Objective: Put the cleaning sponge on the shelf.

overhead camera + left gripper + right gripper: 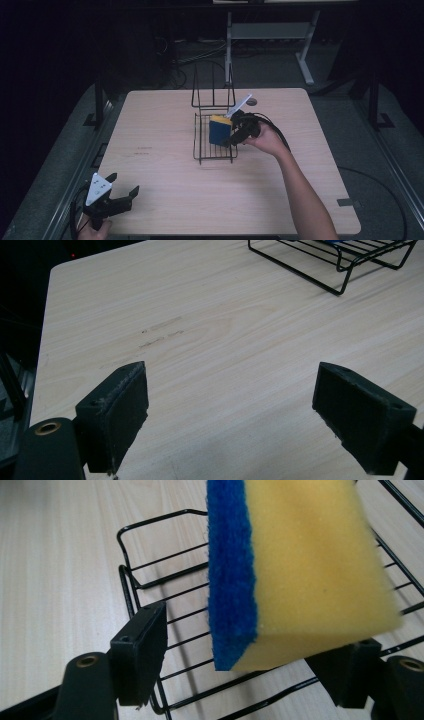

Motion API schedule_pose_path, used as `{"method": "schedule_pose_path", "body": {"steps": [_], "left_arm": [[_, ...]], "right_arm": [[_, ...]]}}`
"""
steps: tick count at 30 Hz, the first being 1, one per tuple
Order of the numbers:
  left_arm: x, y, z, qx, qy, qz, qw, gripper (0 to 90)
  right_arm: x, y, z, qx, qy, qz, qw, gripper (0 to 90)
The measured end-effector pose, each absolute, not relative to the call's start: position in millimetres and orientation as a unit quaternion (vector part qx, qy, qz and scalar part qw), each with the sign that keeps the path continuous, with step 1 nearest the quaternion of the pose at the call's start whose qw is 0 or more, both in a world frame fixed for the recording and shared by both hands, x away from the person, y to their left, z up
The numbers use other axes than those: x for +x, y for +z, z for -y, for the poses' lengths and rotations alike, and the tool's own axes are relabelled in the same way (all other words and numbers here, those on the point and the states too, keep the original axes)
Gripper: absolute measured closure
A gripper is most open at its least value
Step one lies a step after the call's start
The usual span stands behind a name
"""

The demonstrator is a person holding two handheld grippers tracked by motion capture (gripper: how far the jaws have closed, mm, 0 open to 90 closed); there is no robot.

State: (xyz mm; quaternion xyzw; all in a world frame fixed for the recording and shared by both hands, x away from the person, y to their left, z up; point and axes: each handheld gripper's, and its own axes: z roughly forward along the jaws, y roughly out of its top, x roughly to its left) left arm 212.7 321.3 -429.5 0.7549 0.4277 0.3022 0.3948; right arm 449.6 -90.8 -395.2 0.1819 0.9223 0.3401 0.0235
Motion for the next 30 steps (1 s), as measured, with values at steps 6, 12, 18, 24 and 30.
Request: {"method": "schedule_pose_path", "body": {"steps": [6, 12, 18, 24, 30], "left_arm": [[212, -430, -322, 0.756, 0.302, -0.427, 0.394, 14.1], [210, -429, -323, 0.755, 0.304, -0.428, 0.393, 14.1], [210, -430, -322, 0.755, 0.302, -0.429, 0.394, 14.1], [209, -429, -321, 0.756, 0.303, -0.425, 0.394, 14.1], [209, -429, -321, 0.755, 0.304, -0.427, 0.395, 14.1]], "right_arm": [[445, -395, 91, 0.178, 0.340, -0.923, 0.027, 27.3], [441, -394, 94, 0.182, 0.340, -0.922, 0.023, 26.8], [435, -391, 95, 0.176, 0.342, -0.923, 0.027, 26.8], [430, -389, 96, 0.172, 0.343, -0.923, 0.027, 26.8], [427, -393, 99, 0.174, 0.334, -0.926, 0.025, 26.7]]}}
